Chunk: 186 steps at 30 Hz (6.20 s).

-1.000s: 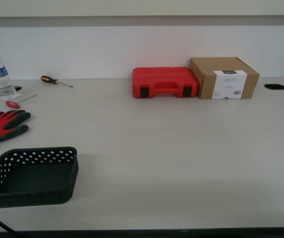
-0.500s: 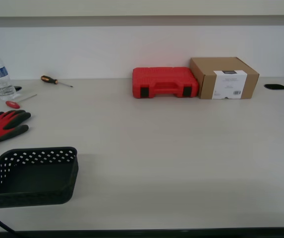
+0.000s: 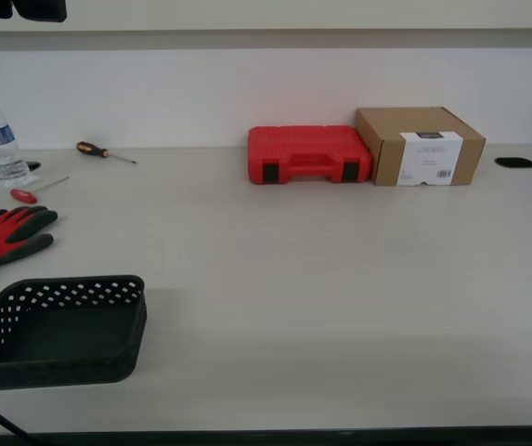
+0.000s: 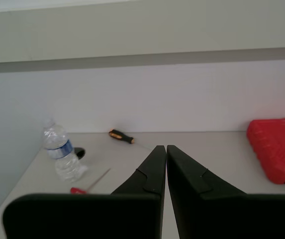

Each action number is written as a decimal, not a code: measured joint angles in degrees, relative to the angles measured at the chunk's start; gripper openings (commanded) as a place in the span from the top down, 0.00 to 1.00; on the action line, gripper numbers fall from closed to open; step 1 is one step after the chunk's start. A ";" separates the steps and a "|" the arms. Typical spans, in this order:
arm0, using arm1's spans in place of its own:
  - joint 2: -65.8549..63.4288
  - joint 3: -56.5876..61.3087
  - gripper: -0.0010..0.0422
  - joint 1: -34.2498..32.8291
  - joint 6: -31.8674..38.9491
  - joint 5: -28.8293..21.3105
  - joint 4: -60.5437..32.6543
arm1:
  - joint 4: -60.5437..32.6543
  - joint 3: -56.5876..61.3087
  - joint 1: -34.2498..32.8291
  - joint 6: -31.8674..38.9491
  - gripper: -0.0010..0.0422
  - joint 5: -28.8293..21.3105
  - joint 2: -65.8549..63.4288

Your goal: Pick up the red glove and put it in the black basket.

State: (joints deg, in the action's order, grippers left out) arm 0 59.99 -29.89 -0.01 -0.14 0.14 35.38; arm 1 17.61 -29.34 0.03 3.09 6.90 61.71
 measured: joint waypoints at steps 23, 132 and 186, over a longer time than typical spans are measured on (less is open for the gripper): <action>0.00 0.00 0.98 0.02 0.00 0.00 -0.02 | 6.45 9.25 4.63 -2.99 0.37 18.62 19.56; 0.00 -0.02 0.98 0.04 0.00 0.00 -0.09 | -4.74 -11.47 21.73 -7.48 0.98 -12.37 60.72; 0.00 -0.02 0.98 0.02 0.00 0.00 -0.48 | -36.74 18.29 -1.36 -23.96 0.78 -15.80 -14.47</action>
State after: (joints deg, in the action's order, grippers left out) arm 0 59.99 -29.91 0.01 -0.14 0.14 34.89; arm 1 -19.14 -11.05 -1.32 -20.86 -8.91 47.24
